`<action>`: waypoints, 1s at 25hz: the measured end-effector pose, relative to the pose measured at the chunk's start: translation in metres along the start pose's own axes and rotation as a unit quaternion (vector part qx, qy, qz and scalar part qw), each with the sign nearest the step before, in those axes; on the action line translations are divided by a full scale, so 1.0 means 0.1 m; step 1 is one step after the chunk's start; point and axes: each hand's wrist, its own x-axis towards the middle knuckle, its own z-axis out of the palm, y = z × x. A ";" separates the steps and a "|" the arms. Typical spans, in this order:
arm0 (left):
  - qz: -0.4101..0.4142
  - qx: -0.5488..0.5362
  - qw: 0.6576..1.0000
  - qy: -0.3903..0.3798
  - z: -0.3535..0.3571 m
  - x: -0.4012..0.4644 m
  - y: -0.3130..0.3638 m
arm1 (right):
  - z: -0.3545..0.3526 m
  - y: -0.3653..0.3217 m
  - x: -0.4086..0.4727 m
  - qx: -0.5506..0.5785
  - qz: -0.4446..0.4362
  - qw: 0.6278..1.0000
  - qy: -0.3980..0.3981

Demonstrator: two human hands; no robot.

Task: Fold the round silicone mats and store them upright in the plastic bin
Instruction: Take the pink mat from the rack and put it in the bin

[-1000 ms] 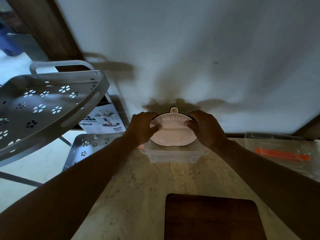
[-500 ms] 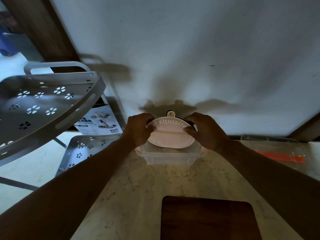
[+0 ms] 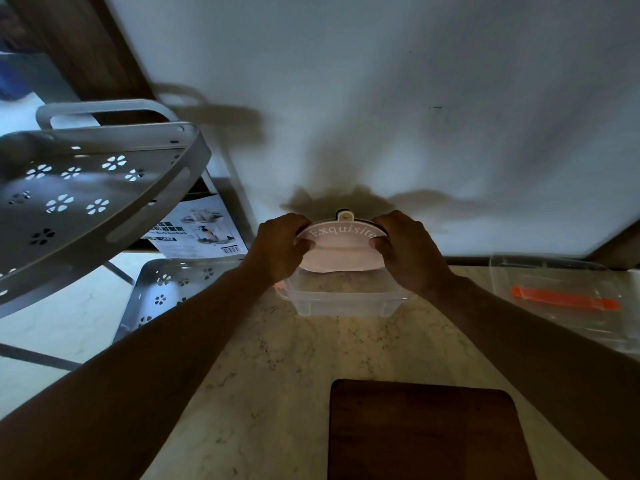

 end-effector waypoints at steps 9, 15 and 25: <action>0.004 0.000 1.000 0.003 -0.04 0.06 -0.02 | -0.09 -0.02 0.06 -0.018 0.001 1.000 0.004; 0.057 0.067 0.996 0.014 0.00 0.15 -0.03 | -0.03 0.05 0.15 -0.041 0.009 0.999 -0.012; 0.065 0.087 0.992 0.061 0.05 0.22 -0.05 | -0.05 0.06 0.27 -0.068 -0.001 0.998 0.015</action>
